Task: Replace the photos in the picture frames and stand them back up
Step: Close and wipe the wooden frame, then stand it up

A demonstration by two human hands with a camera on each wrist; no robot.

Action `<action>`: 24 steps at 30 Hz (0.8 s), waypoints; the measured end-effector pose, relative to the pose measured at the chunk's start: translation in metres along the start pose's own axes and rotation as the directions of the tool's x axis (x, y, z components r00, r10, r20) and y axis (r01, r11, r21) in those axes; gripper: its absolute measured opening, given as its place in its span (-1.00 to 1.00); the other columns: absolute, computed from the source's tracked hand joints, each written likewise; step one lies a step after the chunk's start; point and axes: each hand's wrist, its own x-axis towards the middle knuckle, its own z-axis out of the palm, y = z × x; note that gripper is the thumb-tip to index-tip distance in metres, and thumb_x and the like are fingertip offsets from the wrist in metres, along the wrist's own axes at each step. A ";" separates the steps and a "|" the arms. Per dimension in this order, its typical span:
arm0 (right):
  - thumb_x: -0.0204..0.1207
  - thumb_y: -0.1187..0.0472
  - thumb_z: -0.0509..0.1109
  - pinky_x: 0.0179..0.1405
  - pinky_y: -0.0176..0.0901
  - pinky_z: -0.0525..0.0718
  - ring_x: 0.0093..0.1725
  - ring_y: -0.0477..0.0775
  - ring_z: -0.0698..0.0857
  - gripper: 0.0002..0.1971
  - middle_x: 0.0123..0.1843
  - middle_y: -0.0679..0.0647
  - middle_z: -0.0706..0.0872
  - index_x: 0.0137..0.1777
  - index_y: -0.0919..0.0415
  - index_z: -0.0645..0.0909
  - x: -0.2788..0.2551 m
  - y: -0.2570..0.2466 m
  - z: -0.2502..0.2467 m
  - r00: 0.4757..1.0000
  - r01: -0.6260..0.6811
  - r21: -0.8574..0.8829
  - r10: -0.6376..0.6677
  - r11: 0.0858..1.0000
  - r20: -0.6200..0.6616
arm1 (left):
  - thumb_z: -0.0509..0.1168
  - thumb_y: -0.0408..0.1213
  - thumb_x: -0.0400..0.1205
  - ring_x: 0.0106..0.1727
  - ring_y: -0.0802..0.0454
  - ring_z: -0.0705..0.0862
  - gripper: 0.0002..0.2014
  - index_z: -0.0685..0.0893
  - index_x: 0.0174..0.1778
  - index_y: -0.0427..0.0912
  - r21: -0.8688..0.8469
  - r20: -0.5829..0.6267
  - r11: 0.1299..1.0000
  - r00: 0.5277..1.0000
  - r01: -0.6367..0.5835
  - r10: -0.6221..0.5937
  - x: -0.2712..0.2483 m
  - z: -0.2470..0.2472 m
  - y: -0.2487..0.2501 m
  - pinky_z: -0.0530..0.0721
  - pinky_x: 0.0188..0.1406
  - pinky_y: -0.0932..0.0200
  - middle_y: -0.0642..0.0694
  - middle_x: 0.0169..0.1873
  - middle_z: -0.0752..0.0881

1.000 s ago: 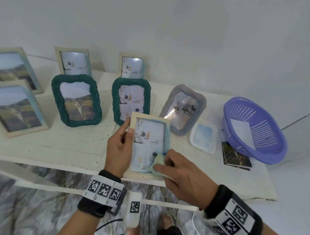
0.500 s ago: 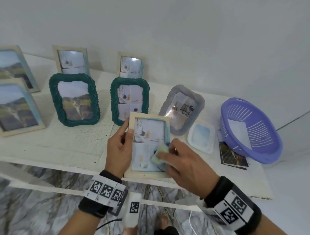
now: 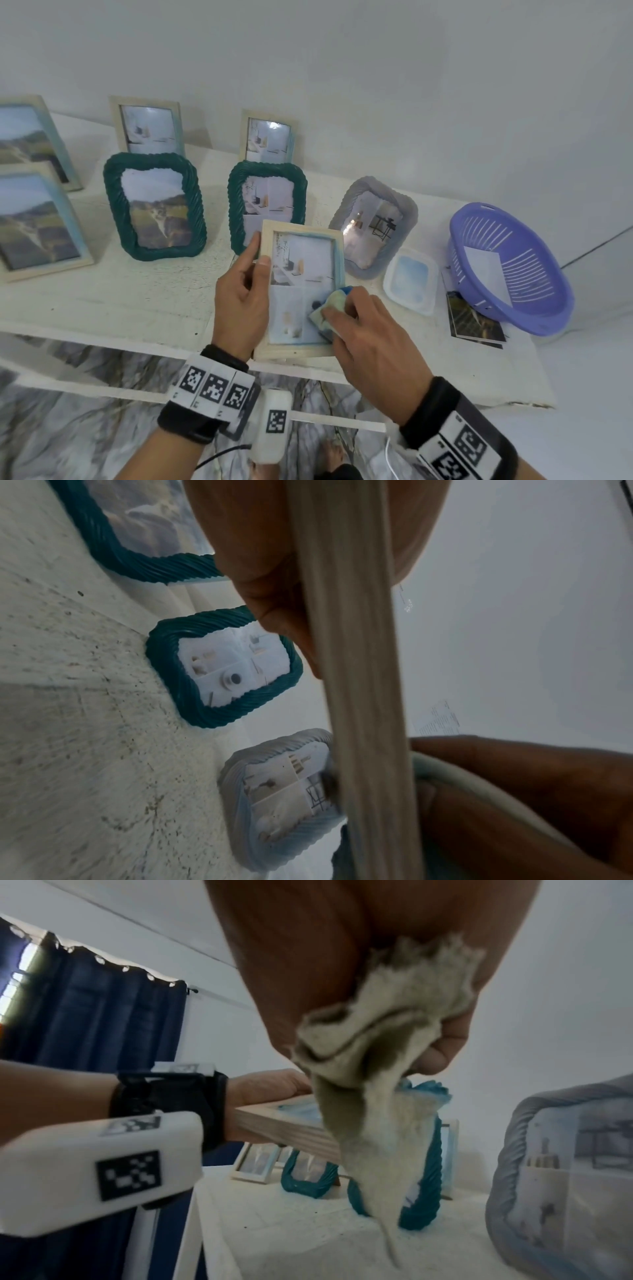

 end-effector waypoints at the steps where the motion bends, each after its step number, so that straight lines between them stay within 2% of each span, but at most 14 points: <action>1: 0.48 0.30 0.35 -0.33 -0.09 0.67 -0.20 0.12 0.51 -0.82 -0.06 0.16 0.51 0.07 0.24 0.65 0.005 0.000 0.000 0.999 -0.017 -0.026 0.016 1.000 -0.034 | 0.17 -0.34 0.76 0.02 0.49 0.67 -0.59 0.46 0.56 -0.17 -0.002 -0.003 1.000 1.000 -0.004 0.004 0.001 0.001 0.000 0.63 0.02 0.47 0.26 0.20 0.66; 3: 0.47 0.34 0.33 -0.32 -0.11 0.65 -0.20 0.17 0.53 -0.83 -0.09 0.20 0.52 0.03 0.30 0.67 0.018 0.002 0.000 0.990 -0.070 -0.033 0.066 0.997 -0.126 | 0.17 -0.30 0.76 -0.11 0.28 0.68 -0.59 0.46 0.57 -0.10 0.007 0.016 1.000 1.000 -0.017 0.017 -0.001 0.003 0.000 0.65 -0.03 0.31 0.19 0.09 0.72; 4: 0.43 0.39 0.38 -0.31 -0.11 0.61 -0.22 0.18 0.53 -0.83 -0.11 0.22 0.52 0.01 0.33 0.67 0.025 0.004 -0.001 0.981 -0.106 -0.017 0.102 0.994 -0.167 | 0.17 -0.26 0.76 -0.19 0.17 0.63 -0.59 0.45 0.56 -0.03 0.021 0.037 0.999 0.999 -0.026 0.025 -0.003 0.004 0.000 0.63 -0.11 0.24 0.16 -0.04 0.73; 6: 0.37 0.45 0.46 -0.33 -0.10 0.56 -0.27 0.17 0.51 -0.83 -0.15 0.21 0.50 -0.03 0.35 0.68 0.036 0.007 -0.001 0.963 -0.157 0.027 0.159 0.987 -0.216 | 0.17 -0.23 0.76 -0.30 0.18 0.54 -0.59 0.45 0.55 0.06 0.040 0.074 0.998 0.997 -0.040 0.037 -0.009 0.006 0.002 0.57 -0.27 0.29 0.14 -0.18 0.74; 8: 0.45 0.41 0.43 -0.35 -0.06 0.58 -0.28 0.15 0.49 -0.85 -0.15 0.20 0.47 0.01 0.36 0.69 0.039 0.010 0.001 0.962 -0.135 0.114 0.157 0.984 -0.221 | 0.16 -0.26 0.76 -0.26 0.27 0.61 -0.60 0.47 0.55 0.02 0.029 0.085 0.999 0.996 -0.040 0.038 -0.010 0.006 0.001 0.61 -0.23 0.35 0.25 -0.13 0.77; 10: 0.56 0.30 0.31 -0.31 -0.06 0.60 -0.26 0.10 0.47 -0.79 -0.11 0.15 0.45 0.13 0.32 0.68 0.033 0.008 0.002 0.982 -0.045 0.217 0.083 0.975 -0.168 | 0.17 -0.29 0.76 -0.09 0.40 0.68 -0.60 0.48 0.55 -0.07 0.011 0.081 1.000 0.996 -0.028 0.027 -0.007 0.003 0.000 0.63 -0.08 0.44 0.29 0.07 0.77; 12: 0.60 0.24 0.26 -0.28 -0.13 0.56 -0.25 0.06 0.46 -0.75 -0.08 0.12 0.44 0.19 0.24 0.67 0.023 0.005 0.003 0.996 0.058 0.297 -0.034 0.953 -0.085 | 0.17 -0.32 0.76 -0.05 0.43 0.68 -0.60 0.48 0.55 -0.14 -0.009 0.049 1.000 0.999 -0.009 0.009 -0.002 -0.002 -0.003 0.62 -0.08 0.50 0.05 0.22 0.74; 13: 0.60 0.24 0.27 -0.28 -0.15 0.55 -0.25 0.04 0.45 -0.76 -0.07 0.11 0.45 0.19 0.21 0.67 0.017 0.004 0.003 0.995 0.102 0.309 -0.090 0.945 -0.054 | 0.17 -0.32 0.76 0.01 0.37 0.69 -0.60 0.48 0.55 -0.15 -0.020 0.034 1.000 0.999 -0.001 0.002 0.000 -0.004 -0.004 0.64 -0.05 0.48 -0.04 0.27 0.72; 15: 0.58 0.28 0.31 -0.29 -0.17 0.54 -0.25 0.00 0.41 -0.78 -0.07 0.10 0.45 0.17 0.20 0.67 0.010 0.005 0.005 0.990 0.144 0.267 -0.139 0.953 -0.036 | 0.17 -0.31 0.76 0.10 0.24 0.69 -0.60 0.48 0.55 -0.14 -0.021 0.019 1.000 1.000 -0.005 0.005 0.002 -0.007 -0.006 0.65 0.02 0.46 -0.13 0.33 0.69; 16: 0.57 0.27 0.31 -0.30 -0.17 0.55 -0.25 -0.01 0.38 -0.79 -0.08 0.09 0.45 0.16 0.20 0.68 0.010 0.007 0.005 0.991 0.137 0.232 -0.130 0.963 -0.043 | 0.17 -0.31 0.76 0.05 0.29 0.67 -0.60 0.48 0.55 -0.13 -0.019 0.014 1.000 1.000 -0.006 0.006 0.002 -0.007 -0.006 0.63 -0.02 0.49 -0.14 0.33 0.69; 18: 0.58 0.26 0.29 -0.30 -0.16 0.55 -0.25 -0.02 0.38 -0.79 -0.08 0.09 0.45 0.14 0.22 0.68 0.017 0.011 0.004 0.993 0.096 0.177 -0.082 0.980 -0.082 | 0.16 -0.32 0.76 -0.17 0.43 0.62 -0.60 0.47 0.55 -0.12 -0.025 0.008 1.000 1.000 -0.004 0.005 0.002 -0.005 -0.006 0.57 -0.18 0.54 -0.12 0.26 0.72; 20: 0.58 0.24 0.26 -0.29 -0.20 0.52 -0.25 0.00 0.42 -0.77 -0.09 0.10 0.45 0.13 0.26 0.68 0.028 0.012 0.004 0.988 0.033 0.165 -0.008 0.986 -0.152 | 0.16 -0.29 0.76 -0.38 0.36 0.51 -0.59 0.46 0.56 -0.08 -0.007 0.030 1.000 0.999 -0.015 0.015 -0.002 -0.002 -0.005 0.50 -0.33 0.46 -0.09 0.01 0.74; 22: 0.59 0.19 0.19 -0.27 -0.23 0.49 -0.25 0.05 0.48 -0.71 -0.07 0.12 0.46 0.13 0.27 0.68 0.040 0.011 0.002 0.975 -0.033 0.186 0.072 0.982 -0.210 | 0.16 -0.26 0.76 -0.39 0.18 0.43 -0.60 0.47 0.55 -0.02 0.017 0.058 0.999 0.998 -0.029 0.028 -0.009 0.002 -0.004 0.44 -0.41 0.30 -0.10 -0.23 0.66; 24: 0.59 0.14 0.17 -0.26 -0.21 0.53 -0.24 0.08 0.52 -0.68 -0.06 0.13 0.46 0.15 0.25 0.69 0.048 0.007 -0.001 0.970 -0.038 0.222 0.089 0.974 -0.225 | 0.16 -0.29 0.76 -0.31 0.08 0.46 -0.61 0.50 0.52 -0.01 -0.012 0.054 1.000 0.998 -0.018 0.019 -0.014 0.006 -0.003 0.47 -0.37 0.23 -0.06 -0.24 0.64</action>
